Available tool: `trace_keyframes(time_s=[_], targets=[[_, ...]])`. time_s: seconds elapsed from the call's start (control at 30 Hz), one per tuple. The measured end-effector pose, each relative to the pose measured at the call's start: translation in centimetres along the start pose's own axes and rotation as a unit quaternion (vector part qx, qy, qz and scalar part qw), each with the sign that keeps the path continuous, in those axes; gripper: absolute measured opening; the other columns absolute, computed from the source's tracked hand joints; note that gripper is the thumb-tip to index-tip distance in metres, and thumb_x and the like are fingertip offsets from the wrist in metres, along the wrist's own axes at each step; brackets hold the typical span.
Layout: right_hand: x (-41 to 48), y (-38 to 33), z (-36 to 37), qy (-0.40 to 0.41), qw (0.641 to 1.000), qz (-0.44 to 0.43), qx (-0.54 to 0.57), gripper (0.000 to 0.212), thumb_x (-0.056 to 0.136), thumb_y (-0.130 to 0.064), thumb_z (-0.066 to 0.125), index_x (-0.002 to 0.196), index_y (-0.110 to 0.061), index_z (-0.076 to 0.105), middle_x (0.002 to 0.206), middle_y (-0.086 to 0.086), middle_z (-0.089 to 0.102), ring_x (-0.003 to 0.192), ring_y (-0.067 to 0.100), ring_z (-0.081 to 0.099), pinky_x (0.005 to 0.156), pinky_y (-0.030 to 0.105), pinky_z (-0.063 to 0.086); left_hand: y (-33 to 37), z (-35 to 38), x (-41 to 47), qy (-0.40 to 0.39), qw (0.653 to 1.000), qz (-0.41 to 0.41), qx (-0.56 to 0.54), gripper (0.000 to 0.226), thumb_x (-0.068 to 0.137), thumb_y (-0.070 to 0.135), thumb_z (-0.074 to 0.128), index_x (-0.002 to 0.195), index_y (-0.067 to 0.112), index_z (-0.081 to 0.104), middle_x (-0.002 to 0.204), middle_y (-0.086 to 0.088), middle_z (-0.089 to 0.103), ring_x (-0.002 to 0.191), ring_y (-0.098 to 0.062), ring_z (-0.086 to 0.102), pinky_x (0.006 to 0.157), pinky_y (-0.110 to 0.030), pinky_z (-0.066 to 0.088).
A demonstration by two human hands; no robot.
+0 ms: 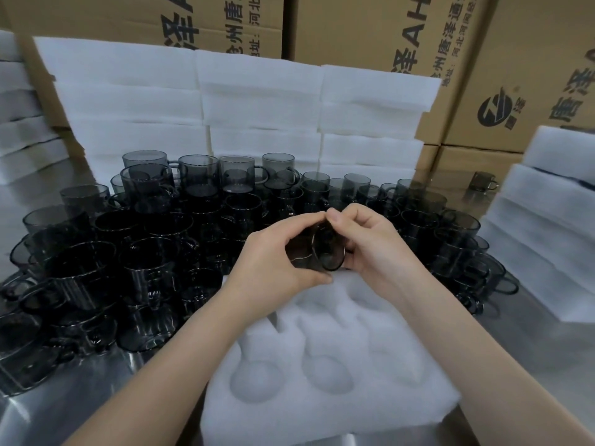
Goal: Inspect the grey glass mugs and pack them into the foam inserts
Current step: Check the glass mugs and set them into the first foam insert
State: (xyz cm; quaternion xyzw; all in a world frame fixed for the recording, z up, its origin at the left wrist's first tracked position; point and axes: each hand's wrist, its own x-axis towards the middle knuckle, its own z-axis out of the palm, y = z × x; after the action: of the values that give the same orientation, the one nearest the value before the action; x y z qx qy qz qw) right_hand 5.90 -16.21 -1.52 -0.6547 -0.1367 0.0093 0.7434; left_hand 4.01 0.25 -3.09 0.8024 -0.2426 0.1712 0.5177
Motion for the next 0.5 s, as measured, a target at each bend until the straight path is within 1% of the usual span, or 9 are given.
trace_keyframes(time_s=[0.07, 0.1, 0.13, 0.17, 0.23, 0.3, 0.37, 0.43, 0.5], targets=[[0.1, 0.1, -0.2, -0.034, 0.999, 0.000, 0.038, 0.012, 0.077, -0.027, 0.068, 0.065, -0.024, 0.068, 0.057, -0.003, 0.056, 0.049, 0.009, 0.050, 0.046, 0.025, 0.048, -0.1, -0.2, 0.1, 0.016, 0.999, -0.017, -0.043, 0.076, 0.056, 0.009, 0.092, 0.120, 0.035, 0.063, 0.115, 0.015, 0.068, 0.110, -0.001, 0.062, 0.102, -0.029, 0.047], [0.1, 0.1, -0.2, -0.057, 0.996, 0.006, 0.066, 0.009, 0.079, -0.023, 0.066, 0.074, -0.022, 0.073, 0.059, -0.001, 0.057, 0.050, 0.009, 0.050, 0.047, 0.024, 0.049, -0.2, -0.3, 0.2, 0.027, 0.998, -0.024, -0.060, 0.074, 0.055, 0.009, 0.093, 0.118, 0.034, 0.063, 0.114, 0.013, 0.069, 0.110, -0.003, 0.063, 0.102, -0.033, 0.048], [0.2, 0.1, -0.3, -0.083, 0.992, 0.014, 0.095, 0.012, 0.081, -0.019, 0.064, 0.086, -0.020, 0.076, 0.062, 0.001, 0.058, 0.052, 0.009, 0.052, 0.049, 0.024, 0.052, -0.3, -0.4, 0.2, 0.036, 0.996, -0.027, -0.079, 0.073, 0.053, 0.011, 0.093, 0.116, 0.033, 0.064, 0.113, 0.012, 0.070, 0.110, -0.005, 0.063, 0.101, -0.033, 0.048], [0.2, 0.1, -0.4, -0.109, 0.987, 0.023, 0.118, 0.018, 0.082, -0.017, 0.064, 0.095, -0.018, 0.076, 0.065, 0.003, 0.059, 0.056, 0.010, 0.054, 0.054, 0.024, 0.054, -0.5, -0.5, 0.3, 0.043, 0.994, -0.029, -0.100, 0.072, 0.052, 0.011, 0.092, 0.116, 0.031, 0.064, 0.112, 0.010, 0.070, 0.109, -0.006, 0.064, 0.098, -0.031, 0.049], [0.2, 0.2, -0.8, -0.150, 0.979, 0.029, 0.131, 0.028, 0.080, -0.014, 0.066, 0.107, -0.018, 0.074, 0.074, 0.006, 0.060, 0.061, 0.012, 0.057, 0.063, 0.028, 0.058, -0.7, -0.7, 0.3, 0.047, 0.989, -0.034, -0.134, 0.071, 0.052, 0.008, 0.089, 0.117, 0.023, 0.065, 0.110, 0.008, 0.071, 0.106, -0.006, 0.066, 0.090, -0.022, 0.051], [0.2, 0.2, -0.8, -0.172, 0.980, 0.021, 0.101, 0.035, 0.078, -0.010, 0.070, 0.111, -0.022, 0.072, 0.085, 0.015, 0.058, 0.065, 0.015, 0.059, 0.064, 0.029, 0.058, -1.0, -0.8, 0.2, 0.047, 0.988, -0.039, -0.145, 0.071, 0.054, 0.006, 0.090, 0.119, 0.019, 0.065, 0.110, 0.008, 0.072, 0.105, -0.006, 0.066, 0.088, -0.019, 0.051], [0.0, 0.2, -0.5, -0.164, 0.986, 0.011, 0.037, 0.043, 0.074, -0.005, 0.072, 0.112, -0.024, 0.065, 0.089, 0.017, 0.056, 0.065, 0.018, 0.060, 0.058, 0.029, 0.055, -1.0, -0.8, 0.2, 0.044, 0.989, -0.041, -0.134, 0.071, 0.053, 0.015, 0.090, 0.119, 0.020, 0.065, 0.109, 0.010, 0.072, 0.104, -0.005, 0.066, 0.089, -0.021, 0.052], [-0.1, 0.2, 0.0, -0.126, 0.991, -0.011, -0.051, 0.048, 0.068, -0.009, 0.078, 0.109, -0.025, 0.058, 0.081, 0.010, 0.059, 0.062, 0.018, 0.059, 0.052, 0.030, 0.051, -0.8, -0.7, 0.2, 0.046, 0.992, -0.041, -0.111, 0.069, 0.053, 0.024, 0.088, 0.118, 0.027, 0.066, 0.106, 0.014, 0.072, 0.101, -0.003, 0.067, 0.089, -0.022, 0.052], [-0.2, 0.2, 0.5, -0.081, 0.989, -0.032, -0.116, 0.049, 0.064, -0.018, 0.081, 0.103, -0.026, 0.053, 0.073, 0.004, 0.057, 0.058, 0.015, 0.057, 0.048, 0.031, 0.047, -0.4, -0.5, 0.1, 0.056, 0.996, -0.037, -0.065, 0.062, 0.054, 0.028, 0.085, 0.111, 0.043, 0.065, 0.103, 0.022, 0.070, 0.099, 0.003, 0.065, 0.087, -0.018, 0.049]])
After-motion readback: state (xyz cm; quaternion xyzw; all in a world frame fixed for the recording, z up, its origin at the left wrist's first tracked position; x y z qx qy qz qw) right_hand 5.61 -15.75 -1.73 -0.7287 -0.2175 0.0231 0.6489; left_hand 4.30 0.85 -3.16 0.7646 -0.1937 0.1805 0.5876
